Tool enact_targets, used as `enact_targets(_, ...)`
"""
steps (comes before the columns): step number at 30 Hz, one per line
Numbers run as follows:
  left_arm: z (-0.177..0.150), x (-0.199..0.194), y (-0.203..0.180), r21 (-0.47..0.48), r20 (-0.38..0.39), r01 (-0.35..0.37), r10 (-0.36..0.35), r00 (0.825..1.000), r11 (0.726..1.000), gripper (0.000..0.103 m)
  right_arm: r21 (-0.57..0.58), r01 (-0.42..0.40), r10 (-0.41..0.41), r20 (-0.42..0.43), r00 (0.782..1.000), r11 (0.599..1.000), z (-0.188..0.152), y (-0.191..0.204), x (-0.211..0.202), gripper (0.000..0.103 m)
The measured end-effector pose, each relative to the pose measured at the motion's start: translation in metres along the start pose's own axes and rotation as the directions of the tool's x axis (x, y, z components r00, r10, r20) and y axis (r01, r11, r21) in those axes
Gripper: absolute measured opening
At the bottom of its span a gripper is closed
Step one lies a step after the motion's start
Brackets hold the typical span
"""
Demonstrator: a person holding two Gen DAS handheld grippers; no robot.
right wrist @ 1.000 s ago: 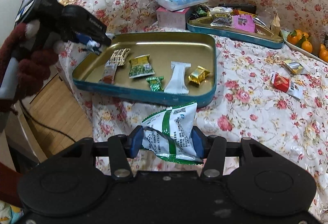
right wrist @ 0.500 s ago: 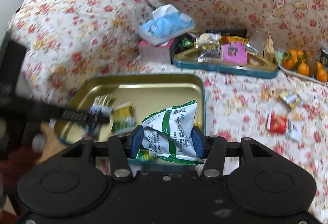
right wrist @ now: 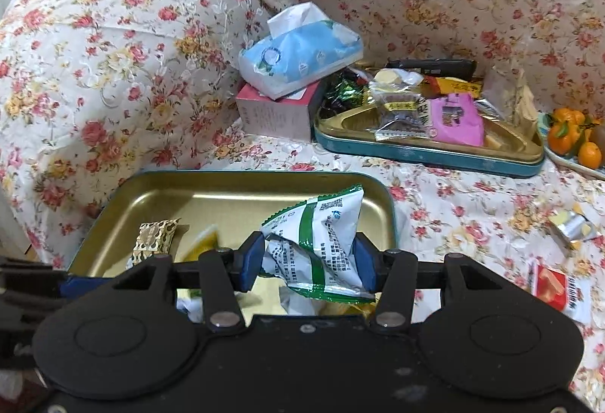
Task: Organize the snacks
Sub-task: 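Open the right tool to drop the green-white packet while the left tool drops the blueberry packet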
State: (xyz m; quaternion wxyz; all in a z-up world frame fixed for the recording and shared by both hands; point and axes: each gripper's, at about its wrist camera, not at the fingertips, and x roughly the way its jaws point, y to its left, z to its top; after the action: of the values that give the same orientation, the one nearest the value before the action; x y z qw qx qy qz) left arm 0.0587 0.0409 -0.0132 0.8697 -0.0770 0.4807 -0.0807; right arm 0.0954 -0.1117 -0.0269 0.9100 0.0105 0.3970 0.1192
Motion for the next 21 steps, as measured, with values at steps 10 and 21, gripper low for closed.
enact_targets(10, 0.000, 0.001, -0.003, 0.009, 0.003, -0.027, 0.027, 1.000, 1.000, 0.044, -0.024, 0.011, -0.010, 0.014, 1.000, 1.000, 0.010, 0.010, 0.028, 0.055)
enact_targets(21, 0.000, -0.001, -0.004, 0.010, 0.011, -0.044, 0.044, 0.999, 0.999, 0.044, -0.046, 0.021, -0.018, 0.056, 0.998, 0.999, 0.011, 0.013, 0.022, 0.054)
